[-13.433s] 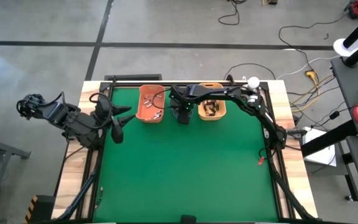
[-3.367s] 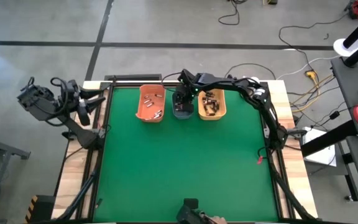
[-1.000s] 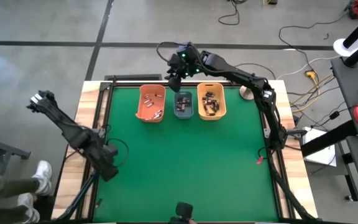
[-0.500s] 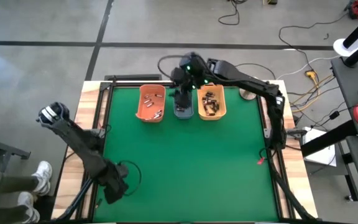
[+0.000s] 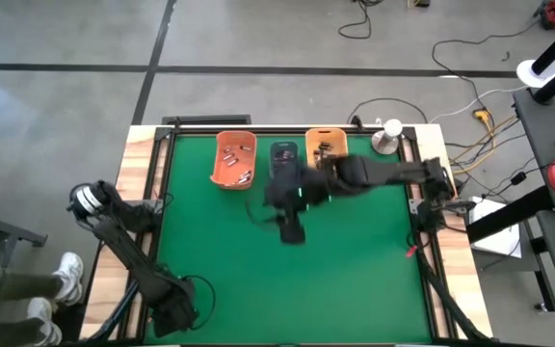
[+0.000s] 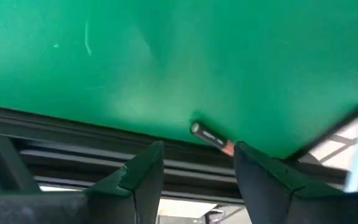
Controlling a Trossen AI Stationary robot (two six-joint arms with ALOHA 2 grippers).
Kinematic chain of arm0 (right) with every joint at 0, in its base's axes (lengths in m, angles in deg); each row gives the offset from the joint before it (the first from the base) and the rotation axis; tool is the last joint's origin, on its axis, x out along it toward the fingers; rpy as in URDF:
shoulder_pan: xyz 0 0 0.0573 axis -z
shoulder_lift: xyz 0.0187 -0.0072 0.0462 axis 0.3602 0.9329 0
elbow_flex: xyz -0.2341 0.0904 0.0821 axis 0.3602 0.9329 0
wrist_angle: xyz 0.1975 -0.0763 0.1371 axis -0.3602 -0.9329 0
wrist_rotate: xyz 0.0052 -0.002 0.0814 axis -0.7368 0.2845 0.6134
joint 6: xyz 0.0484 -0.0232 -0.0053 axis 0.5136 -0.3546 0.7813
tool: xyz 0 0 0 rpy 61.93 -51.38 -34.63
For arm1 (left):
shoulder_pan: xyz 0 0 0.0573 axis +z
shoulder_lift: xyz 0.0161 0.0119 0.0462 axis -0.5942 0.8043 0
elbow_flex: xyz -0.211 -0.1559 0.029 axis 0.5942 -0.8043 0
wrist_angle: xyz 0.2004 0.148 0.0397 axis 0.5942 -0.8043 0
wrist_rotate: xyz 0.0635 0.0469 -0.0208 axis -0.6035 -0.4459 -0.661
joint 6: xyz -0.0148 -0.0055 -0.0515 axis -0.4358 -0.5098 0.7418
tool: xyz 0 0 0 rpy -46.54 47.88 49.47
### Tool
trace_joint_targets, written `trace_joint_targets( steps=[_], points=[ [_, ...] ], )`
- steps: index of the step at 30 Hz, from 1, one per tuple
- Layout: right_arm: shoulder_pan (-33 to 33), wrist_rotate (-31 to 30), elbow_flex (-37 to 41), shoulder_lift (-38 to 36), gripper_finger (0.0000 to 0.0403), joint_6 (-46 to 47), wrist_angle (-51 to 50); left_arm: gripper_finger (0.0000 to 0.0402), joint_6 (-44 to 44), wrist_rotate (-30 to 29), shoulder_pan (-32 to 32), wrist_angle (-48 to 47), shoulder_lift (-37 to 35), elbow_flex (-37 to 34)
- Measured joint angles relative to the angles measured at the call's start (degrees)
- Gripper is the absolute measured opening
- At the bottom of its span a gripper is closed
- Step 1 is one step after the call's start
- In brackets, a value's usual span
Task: Sort batteries
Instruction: Put the small black battery into the blue bin
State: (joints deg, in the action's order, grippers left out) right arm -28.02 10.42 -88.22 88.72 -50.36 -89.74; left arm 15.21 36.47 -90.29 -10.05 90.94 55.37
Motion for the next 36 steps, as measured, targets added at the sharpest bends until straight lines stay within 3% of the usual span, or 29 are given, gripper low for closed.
trace_joint_targets(
  steps=[7,16,27,31,36],
  points=[
    [-10.40,-11.23,3.55,0.11,0.0203,5.29,2.52,0.0183,1.15,4.29,-0.37,0.15,5.49,-0.09],
    [-12.36,-11.29,7.21,0.13,0.0214,12.24,4.26,0.0198,5.80,6.07,-1.61,9.37,7.65,-0.09],
    [-12.23,-11.07,7.94,0.14,0.0206,11.94,5.32,0.0196,6.29,7.59,-3.02,9.38,9.61,0.07],
    [-12.23,-11.06,7.94,0.14,0.0200,11.55,5.25,0.0164,7.12,8.08,-3.21,10.69,9.63,-0.07],
    [-12.21,-11.07,7.78,-0.10,0.0191,10.50,5.08,0.0091,9.80,8.04,-3.81,11.44,9.71,-0.07]
  ],
)
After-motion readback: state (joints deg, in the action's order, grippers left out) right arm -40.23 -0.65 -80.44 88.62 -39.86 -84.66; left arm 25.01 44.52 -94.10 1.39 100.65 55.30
